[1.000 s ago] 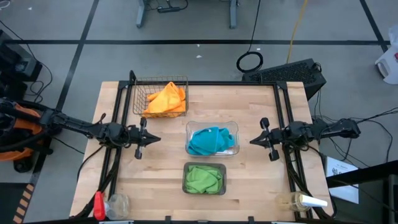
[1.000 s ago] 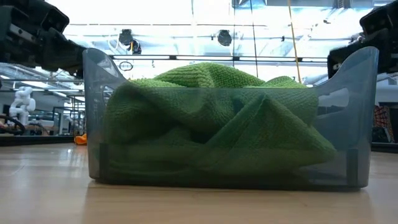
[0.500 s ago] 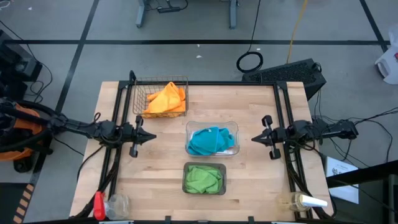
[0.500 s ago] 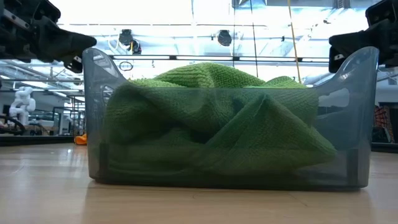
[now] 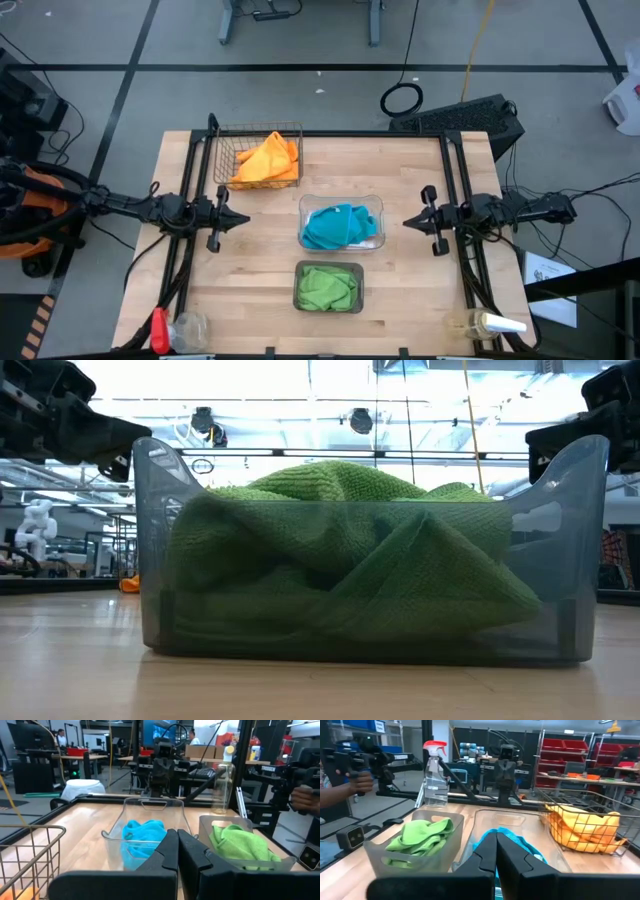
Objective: Sort microfiber towel by color & place in baskets
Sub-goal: Return to Home Position
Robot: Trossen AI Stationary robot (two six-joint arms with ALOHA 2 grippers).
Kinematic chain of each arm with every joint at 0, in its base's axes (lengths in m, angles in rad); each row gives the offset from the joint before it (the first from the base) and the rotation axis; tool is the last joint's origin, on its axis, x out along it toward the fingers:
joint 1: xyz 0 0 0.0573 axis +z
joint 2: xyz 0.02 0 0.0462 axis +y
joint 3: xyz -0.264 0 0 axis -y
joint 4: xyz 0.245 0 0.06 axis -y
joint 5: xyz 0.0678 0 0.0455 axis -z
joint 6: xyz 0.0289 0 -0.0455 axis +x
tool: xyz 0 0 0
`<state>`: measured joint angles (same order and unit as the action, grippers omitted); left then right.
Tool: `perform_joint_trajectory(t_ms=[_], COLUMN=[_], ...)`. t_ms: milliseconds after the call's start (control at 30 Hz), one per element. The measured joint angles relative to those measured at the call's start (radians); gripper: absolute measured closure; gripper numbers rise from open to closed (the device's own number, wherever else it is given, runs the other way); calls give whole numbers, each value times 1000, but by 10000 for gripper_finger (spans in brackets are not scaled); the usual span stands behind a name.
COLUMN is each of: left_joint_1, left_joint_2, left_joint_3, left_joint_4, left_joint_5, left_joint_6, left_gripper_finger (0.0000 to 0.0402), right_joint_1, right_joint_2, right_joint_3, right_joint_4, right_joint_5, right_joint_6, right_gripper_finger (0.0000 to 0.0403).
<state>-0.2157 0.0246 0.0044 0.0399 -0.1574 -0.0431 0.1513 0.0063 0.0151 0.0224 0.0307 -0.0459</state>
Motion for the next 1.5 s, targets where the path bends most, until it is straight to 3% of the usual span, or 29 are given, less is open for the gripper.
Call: perform_joint_trajectory(t_ms=[267, 467, 733, 1133, 1500], left_joint_1=[0, 0, 13, 119, 127], left_joint_2=[0, 0, 0, 0, 1], left_joint_3=[0, 0, 0, 0, 0], left_joint_4=[-5, -12, -15, -25, -29], left_joint_5=[15, 53, 62, 104, 129], left_joint_6=[-1, -3, 57, 49, 49], left_gripper_finger=[401, 401, 401, 402, 397], right_joint_1=[0, 0, 0, 0, 0], right_joint_2=[0, 2, 2, 2, 2], right_joint_3=[0, 0, 0, 0, 0], right_joint_4=[-5, -4, -4, -4, -4], right_joint_5=[-57, -9, -9, -6, -6], right_joint_6=[-34, 12, 15, 16, 16], right_gripper_finger=[403, 403, 403, 403, 403])
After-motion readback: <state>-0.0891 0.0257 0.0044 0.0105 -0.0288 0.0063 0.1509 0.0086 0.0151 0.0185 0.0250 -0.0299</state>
